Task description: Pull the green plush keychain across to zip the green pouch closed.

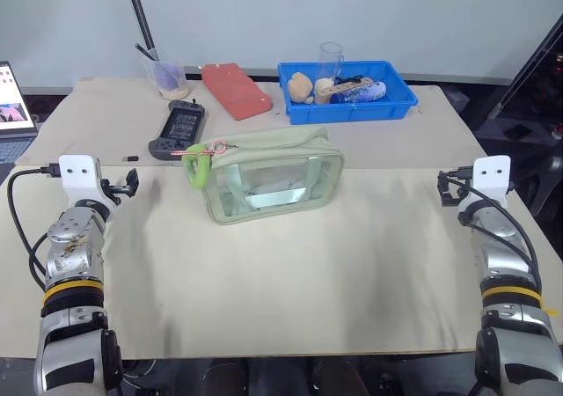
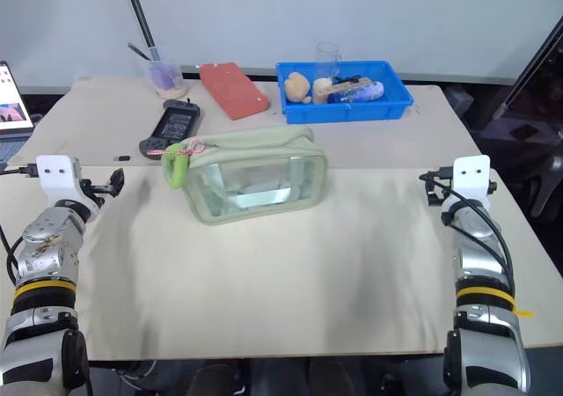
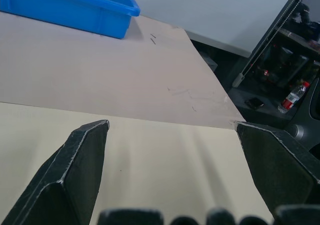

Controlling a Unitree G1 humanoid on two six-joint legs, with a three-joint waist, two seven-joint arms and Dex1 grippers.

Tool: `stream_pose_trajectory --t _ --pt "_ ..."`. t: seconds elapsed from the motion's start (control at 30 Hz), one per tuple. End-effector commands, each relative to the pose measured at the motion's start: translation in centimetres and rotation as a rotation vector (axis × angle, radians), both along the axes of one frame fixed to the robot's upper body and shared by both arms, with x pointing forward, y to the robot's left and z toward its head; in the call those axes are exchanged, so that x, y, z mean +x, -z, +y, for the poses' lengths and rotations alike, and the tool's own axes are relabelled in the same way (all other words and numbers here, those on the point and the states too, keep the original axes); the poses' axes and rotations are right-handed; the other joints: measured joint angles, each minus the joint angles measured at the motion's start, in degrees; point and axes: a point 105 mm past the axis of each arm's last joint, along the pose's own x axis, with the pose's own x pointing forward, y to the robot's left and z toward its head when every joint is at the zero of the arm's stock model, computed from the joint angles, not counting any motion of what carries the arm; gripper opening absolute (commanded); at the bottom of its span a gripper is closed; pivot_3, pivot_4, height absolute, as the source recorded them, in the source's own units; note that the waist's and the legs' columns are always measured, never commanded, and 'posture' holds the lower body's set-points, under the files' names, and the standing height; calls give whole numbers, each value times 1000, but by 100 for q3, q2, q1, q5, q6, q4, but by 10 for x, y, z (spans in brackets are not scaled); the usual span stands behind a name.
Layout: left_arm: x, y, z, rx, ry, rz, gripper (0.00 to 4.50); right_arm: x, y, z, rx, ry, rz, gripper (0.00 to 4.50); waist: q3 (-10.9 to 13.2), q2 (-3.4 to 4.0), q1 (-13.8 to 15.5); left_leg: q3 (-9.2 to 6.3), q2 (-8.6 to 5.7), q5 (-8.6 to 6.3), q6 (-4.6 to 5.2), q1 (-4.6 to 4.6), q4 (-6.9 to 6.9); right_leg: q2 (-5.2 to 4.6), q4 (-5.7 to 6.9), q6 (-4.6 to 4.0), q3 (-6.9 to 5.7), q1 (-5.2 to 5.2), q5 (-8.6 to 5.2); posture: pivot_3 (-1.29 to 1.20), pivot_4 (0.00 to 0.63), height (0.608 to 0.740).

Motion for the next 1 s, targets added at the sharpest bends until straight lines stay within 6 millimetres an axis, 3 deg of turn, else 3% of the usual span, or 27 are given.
stream_pose_trajectory --t 0.03,0.2,0.33,0.4,0.5,0.57,0.67,0.77,0.87,1.0 --pt "-4 -21 8 25 -18 -69 4500 0 -24 -1 -23 -5 -73 4474 0 0 0 0 0 0 0 0 0 0 0 0 0 0 0 0 150 740" --pt "-8 -41 6 -3 31 -143 4500 3 -33 2 -41 -34 -83 4474 0 0 -2 0 0 0 0 0 0 0 0 0 0 0 0 0 150 740" --pt "-12 -99 -20 105 231 -203 4500 6 -64 17 -78 -183 -113 4474 3 -2 -14 0 0 0 0 -6 0 1 0 0 0 -6 0 0 150 740" --pt "-15 -127 -44 156 354 -221 4500 5 -82 37 -104 -326 -123 4474 3 -2 -8 0 0 0 0 -9 0 1 1 0 0 -9 0 0 150 740" --pt "-28 -176 -107 217 618 -267 4500 -10 -113 83 -112 -626 -135 4474 2 -1 22 -7 -1 0 0 -9 0 3 -1 4 0 -2 -2 0 150 740" --pt "-42 -190 -150 299 802 -251 4500 -26 -126 112 -112 -806 -109 4474 3 -1 43 -9 -4 0 0 -4 0 2 -1 10 0 10 -6 0 150 740" --pt "-58 -191 -187 368 974 -195 4500 -43 -134 137 -107 -950 -67 4474 1 2 36 -10 -5 -1 0 2 1 3 -4 12 0 16 -9 0 150 740" --pt "-77 -168 -236 556 1163 -85 4500 -64 -141 162 -131 -1089 -26 4474 1 2 28 -10 -2 -1 1 7 0 7 2 8 0 15 -11 0 150 740" --pt "-78 -134 -250 778 1199 28 4500 -78 -145 177 -161 -1164 7 4474 1 3 25 -11 -1 -1 1 8 0 9 3 3 1 13 -14 0 150 740" --pt "-62 -104 -252 906 1155 90 4500 -93 -155 195 -175 -1231 2 4474 1 3 32 -11 0 -1 1 9 0 9 4 -7 1 10 -19 0 150 740"
